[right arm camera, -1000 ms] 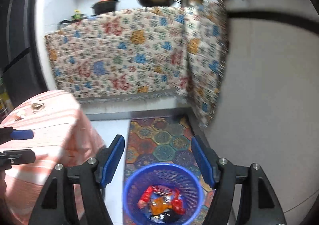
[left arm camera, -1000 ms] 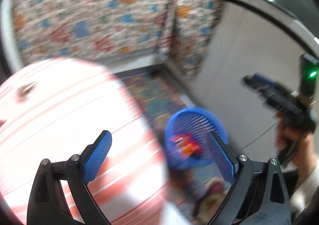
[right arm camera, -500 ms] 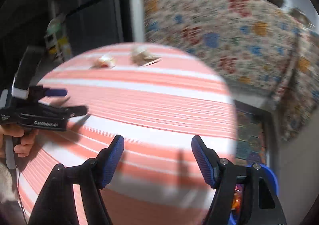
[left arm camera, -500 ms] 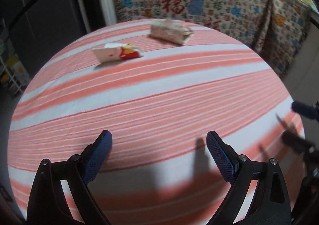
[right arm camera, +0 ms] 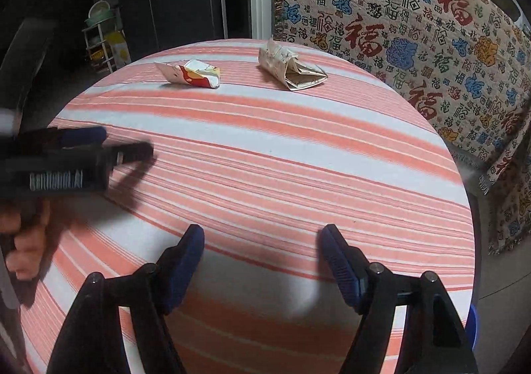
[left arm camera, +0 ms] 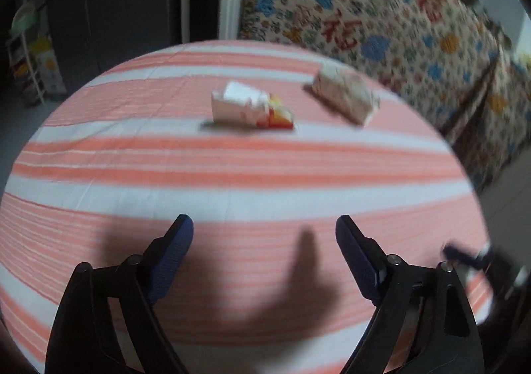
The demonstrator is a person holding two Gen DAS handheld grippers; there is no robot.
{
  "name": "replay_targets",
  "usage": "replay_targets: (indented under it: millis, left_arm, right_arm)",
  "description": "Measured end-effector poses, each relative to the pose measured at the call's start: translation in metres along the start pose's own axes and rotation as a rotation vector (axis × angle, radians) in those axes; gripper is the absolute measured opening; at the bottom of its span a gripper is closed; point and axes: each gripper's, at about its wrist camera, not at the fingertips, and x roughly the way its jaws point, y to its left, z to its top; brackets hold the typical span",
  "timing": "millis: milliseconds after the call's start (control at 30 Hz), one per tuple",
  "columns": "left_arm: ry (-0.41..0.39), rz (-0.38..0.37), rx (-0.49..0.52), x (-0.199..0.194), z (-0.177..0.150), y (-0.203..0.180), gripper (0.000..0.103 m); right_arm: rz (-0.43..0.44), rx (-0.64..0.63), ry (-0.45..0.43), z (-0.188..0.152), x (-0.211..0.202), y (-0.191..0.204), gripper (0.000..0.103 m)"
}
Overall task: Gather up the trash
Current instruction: 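Close left tool on the white paper wrapper while right tool grasps the floral packet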
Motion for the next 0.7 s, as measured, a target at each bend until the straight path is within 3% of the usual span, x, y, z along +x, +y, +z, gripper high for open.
replay_targets:
  millis: [167, 233, 300, 333, 367, 400, 533, 700]
  left_arm:
    - [-0.046, -0.020, -0.212, 0.014, 0.047, 0.010, 0.087]
    - [-0.046, 0.034, -0.265, 0.031, 0.060, 0.008, 0.085]
    - [-0.043, 0.101, -0.291, 0.048, 0.065, 0.007, 0.076]
    - [-0.036, 0.127, -0.299, 0.057, 0.066, 0.008, 0.060]
    - [-0.029, 0.126, -0.302, 0.062, 0.064, 0.010, 0.033]
    - [-0.025, 0.115, -0.299, 0.064, 0.062, 0.011, 0.022]
    - [-0.074, 0.080, -0.185, 0.044, 0.055, 0.021, 0.009]
    - [0.034, -0.085, 0.019, 0.014, 0.045, 0.046, 0.006]
  right_arm:
    - [-0.009, -0.005, 0.001, 0.004, 0.005, 0.001, 0.075]
    - [-0.009, -0.005, 0.001, 0.005, 0.006, 0.000, 0.075]
    - [-0.010, -0.005, 0.001, 0.004, 0.006, 0.000, 0.075]
    - [-0.010, -0.005, 0.001, 0.004, 0.006, 0.000, 0.075]
    - [-0.011, -0.005, 0.001, 0.004, 0.006, 0.000, 0.075]
    - [-0.011, -0.006, 0.001, 0.004, 0.006, 0.001, 0.075]
    - [-0.004, 0.002, -0.001, 0.004, 0.007, -0.001, 0.075]
    - [0.048, 0.062, -0.018, 0.002, 0.004, -0.013, 0.075]
